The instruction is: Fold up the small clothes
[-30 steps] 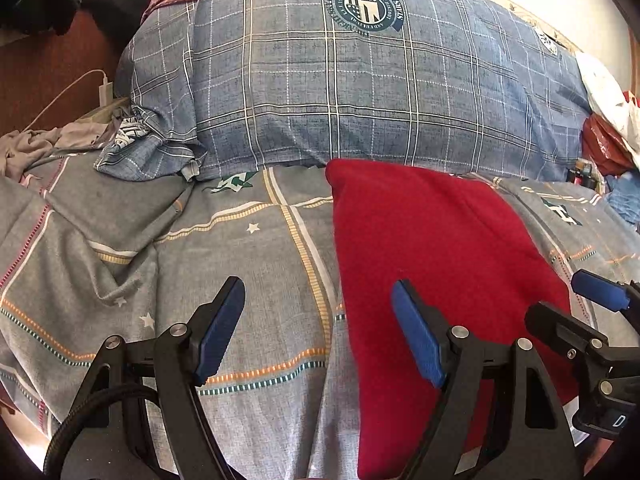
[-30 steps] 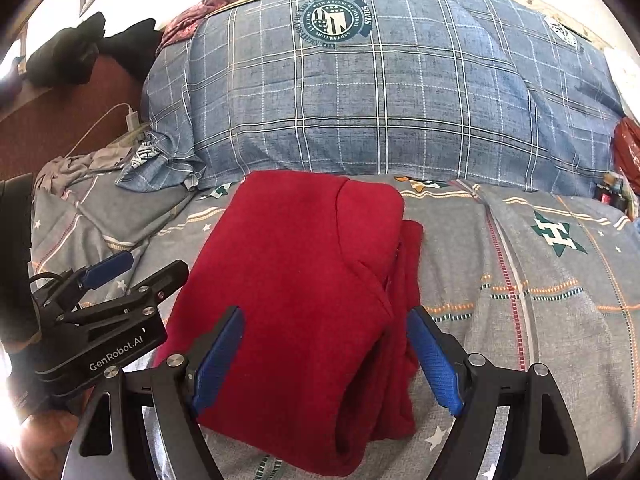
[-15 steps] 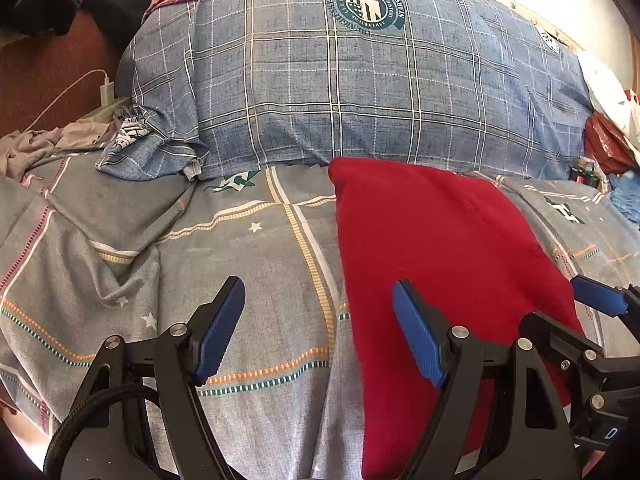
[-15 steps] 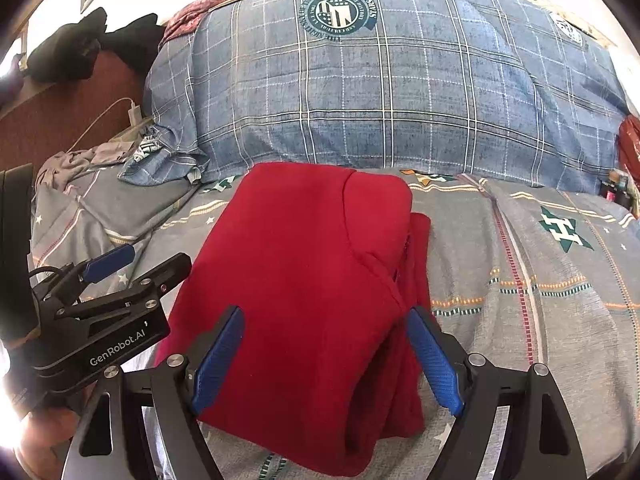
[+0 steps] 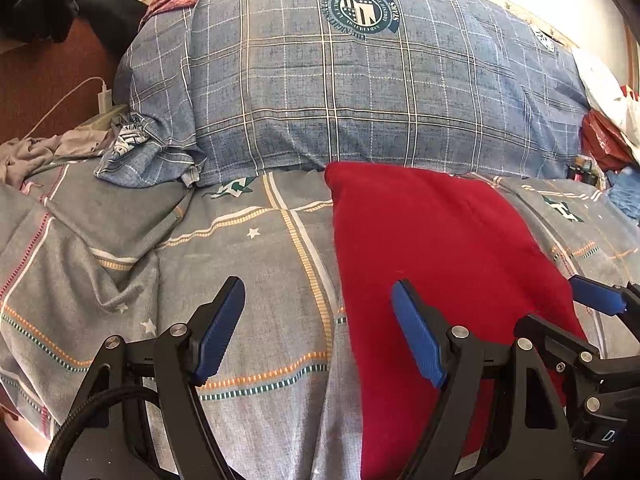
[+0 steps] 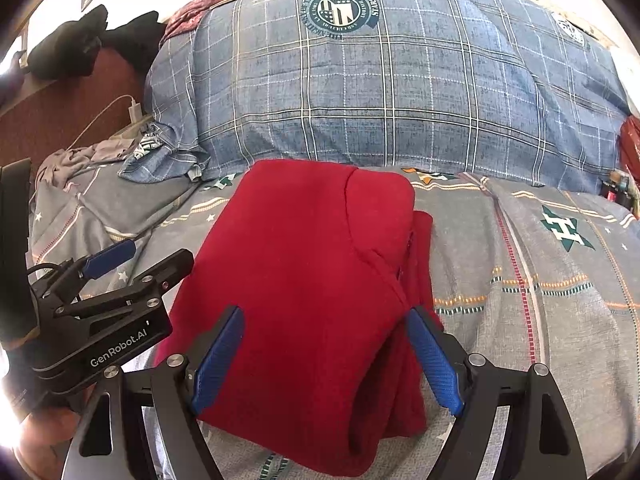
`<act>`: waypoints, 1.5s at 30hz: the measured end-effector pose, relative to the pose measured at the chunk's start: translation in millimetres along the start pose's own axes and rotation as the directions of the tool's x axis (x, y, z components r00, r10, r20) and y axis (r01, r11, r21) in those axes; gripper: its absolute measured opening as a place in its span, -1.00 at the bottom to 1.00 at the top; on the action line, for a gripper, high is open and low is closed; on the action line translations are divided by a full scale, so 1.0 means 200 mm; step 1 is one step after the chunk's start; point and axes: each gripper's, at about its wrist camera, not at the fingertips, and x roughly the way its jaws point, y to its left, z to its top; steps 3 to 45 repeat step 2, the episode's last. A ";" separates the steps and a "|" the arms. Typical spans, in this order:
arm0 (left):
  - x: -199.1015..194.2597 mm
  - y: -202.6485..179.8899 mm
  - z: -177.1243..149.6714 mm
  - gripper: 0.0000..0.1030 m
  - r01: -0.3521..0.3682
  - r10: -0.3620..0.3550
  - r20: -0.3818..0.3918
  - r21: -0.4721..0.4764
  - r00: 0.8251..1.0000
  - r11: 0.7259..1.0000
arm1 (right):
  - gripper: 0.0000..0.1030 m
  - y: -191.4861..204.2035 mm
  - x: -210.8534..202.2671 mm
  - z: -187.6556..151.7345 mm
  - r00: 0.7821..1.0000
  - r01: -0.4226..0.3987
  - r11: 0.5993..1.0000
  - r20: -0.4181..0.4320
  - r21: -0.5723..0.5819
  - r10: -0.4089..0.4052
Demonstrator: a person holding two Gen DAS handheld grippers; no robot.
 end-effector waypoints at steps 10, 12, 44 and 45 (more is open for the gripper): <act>0.00 0.01 0.01 0.51 0.021 -0.021 -0.014 -0.013 1.000 1.000 | 0.57 -0.01 0.00 0.00 1.000 -0.005 1.000 0.000 0.002 0.005; 0.00 0.01 0.01 0.51 0.021 -0.021 -0.014 -0.013 1.000 1.000 | 0.57 -0.01 0.00 0.00 1.000 -0.005 1.000 0.000 0.002 0.005; 0.00 0.01 0.01 0.51 0.021 -0.021 -0.014 -0.013 1.000 1.000 | 0.57 -0.01 0.00 0.00 1.000 -0.005 1.000 0.000 0.002 0.005; 0.00 0.01 0.01 0.51 0.021 -0.021 -0.014 -0.013 1.000 1.000 | 0.57 -0.01 0.00 0.00 1.000 -0.005 1.000 0.000 0.002 0.005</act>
